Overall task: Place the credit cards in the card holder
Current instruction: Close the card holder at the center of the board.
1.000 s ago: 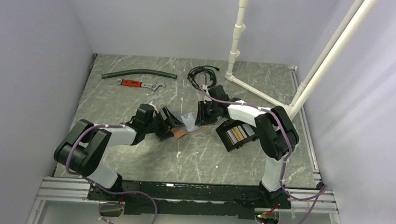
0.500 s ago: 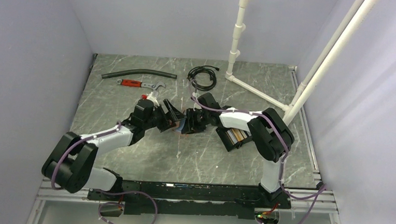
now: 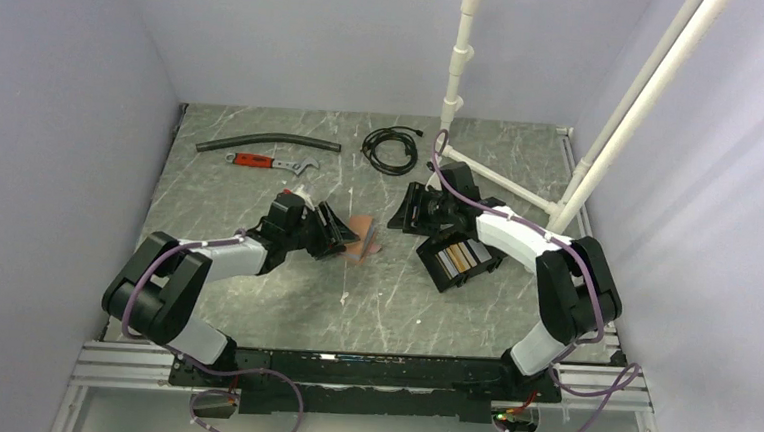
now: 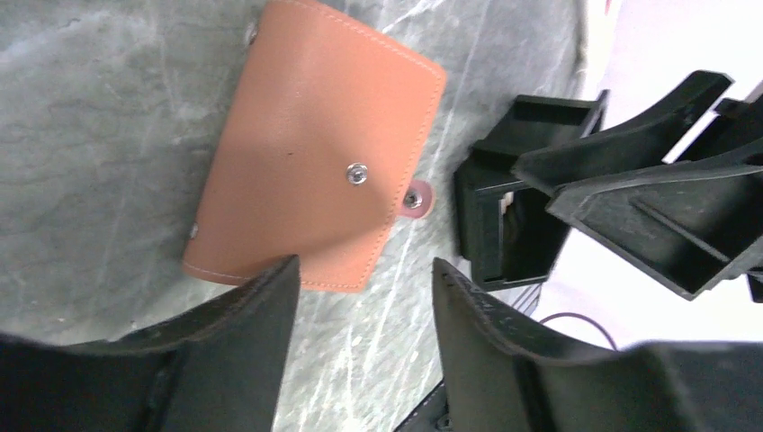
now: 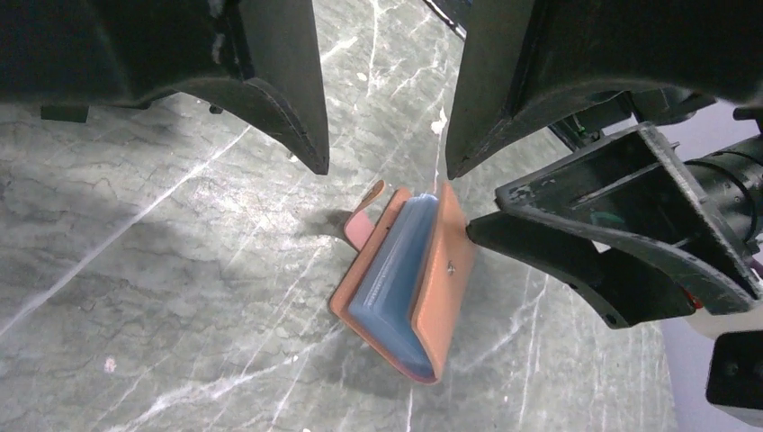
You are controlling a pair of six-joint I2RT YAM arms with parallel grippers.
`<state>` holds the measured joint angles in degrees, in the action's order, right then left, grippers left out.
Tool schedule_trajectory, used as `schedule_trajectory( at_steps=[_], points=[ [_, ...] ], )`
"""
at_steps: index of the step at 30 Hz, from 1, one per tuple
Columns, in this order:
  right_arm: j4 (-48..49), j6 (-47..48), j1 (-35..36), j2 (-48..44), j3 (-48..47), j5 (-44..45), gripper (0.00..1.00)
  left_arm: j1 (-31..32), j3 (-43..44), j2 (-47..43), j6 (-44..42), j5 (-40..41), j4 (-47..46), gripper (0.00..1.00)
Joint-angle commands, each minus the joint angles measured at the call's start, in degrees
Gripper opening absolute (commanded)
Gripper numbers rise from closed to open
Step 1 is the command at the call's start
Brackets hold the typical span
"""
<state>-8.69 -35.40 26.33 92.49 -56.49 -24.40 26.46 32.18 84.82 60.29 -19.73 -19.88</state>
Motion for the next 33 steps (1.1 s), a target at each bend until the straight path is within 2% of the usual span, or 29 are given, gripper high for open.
schedule_trajectory(
  at_steps=[1,5,8,14,21,27,29,33],
  points=[
    [2.0,-1.9,-0.2,1.7,0.6,-1.8,0.51,0.2,3.4,2.5,-2.7,-1.0,3.7,0.55],
    [4.4,-4.4,0.1,4.5,0.2,-4.8,0.47,0.5,5.5,3.9,-5.3,0.7,11.6,0.44],
    [1.8,-5.5,1.5,7.1,-1.9,-3.6,0.5,0.8,6.8,4.7,-7.7,2.4,17.4,0.41],
    [2.5,-7.8,3.5,7.5,-0.9,0.1,0.51,1.9,8.7,7.9,-12.3,3.4,24.4,0.42],
    [2.4,-4.4,4.9,12.1,-6.8,1.3,0.58,2.6,8.6,7.5,-14.7,3.8,26.9,0.43],
    [0.9,-0.7,5.3,17.5,-13.0,2.8,0.57,2.7,9.6,6.3,-16.5,3.7,29.2,0.45],
    [-0.3,-0.1,5.6,18.9,-15.1,2.2,0.53,2.6,9.8,6.3,-16.6,3.6,29.3,0.46],
    [-0.6,-0.5,6.5,18.7,-14.1,3.6,0.36,2.5,11.0,5.7,-16.8,2.1,30.0,0.48]
  ],
)
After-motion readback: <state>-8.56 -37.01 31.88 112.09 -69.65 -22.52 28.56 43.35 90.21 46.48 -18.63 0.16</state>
